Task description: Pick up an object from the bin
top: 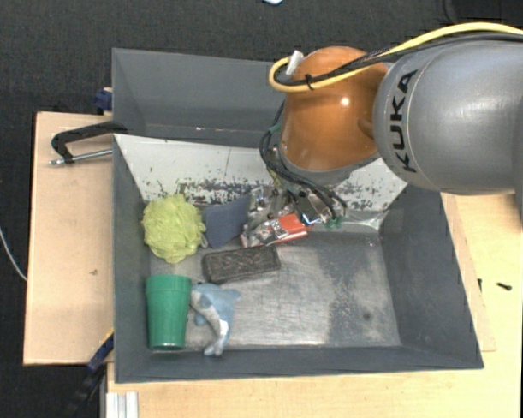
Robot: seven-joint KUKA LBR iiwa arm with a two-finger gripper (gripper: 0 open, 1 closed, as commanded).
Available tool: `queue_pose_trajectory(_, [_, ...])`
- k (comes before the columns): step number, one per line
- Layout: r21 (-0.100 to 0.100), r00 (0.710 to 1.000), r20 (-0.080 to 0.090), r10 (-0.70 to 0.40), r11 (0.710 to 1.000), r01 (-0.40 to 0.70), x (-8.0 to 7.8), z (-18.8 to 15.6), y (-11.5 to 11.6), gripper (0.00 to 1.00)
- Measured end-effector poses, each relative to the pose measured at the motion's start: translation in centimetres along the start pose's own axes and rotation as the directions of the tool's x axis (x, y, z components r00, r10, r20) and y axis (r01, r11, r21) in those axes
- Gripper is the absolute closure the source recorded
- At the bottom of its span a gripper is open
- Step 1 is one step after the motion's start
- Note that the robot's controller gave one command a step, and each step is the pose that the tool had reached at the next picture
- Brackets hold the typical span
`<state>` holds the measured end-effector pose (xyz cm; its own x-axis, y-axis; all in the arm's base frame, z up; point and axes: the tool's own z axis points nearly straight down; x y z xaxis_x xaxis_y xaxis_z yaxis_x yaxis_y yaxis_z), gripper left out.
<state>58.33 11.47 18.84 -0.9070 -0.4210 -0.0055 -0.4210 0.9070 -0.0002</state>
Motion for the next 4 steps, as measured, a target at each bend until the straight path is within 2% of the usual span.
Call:
queue_pose_trajectory(1, [-0.003, 0.999, -0.008, 0.035, 0.999, -0.035, 1.5, 5.9, 3.8, 0.00])
queue_pose_trajectory(2, [-0.001, 0.999, -0.004, 0.035, 0.999, -0.035, 1.4, 5.7, 3.7, 0.00])
queue_pose_trajectory(3, [-0.011, 0.986, 0.000, -0.169, 0.986, 0.169, 0.1, 10.4, -0.8, 1.00])
queue_pose_trajectory(4, [-0.011, 0.986, 0.000, -0.168, 0.986, 0.168, 0.1, 10.4, -0.8, 1.00])
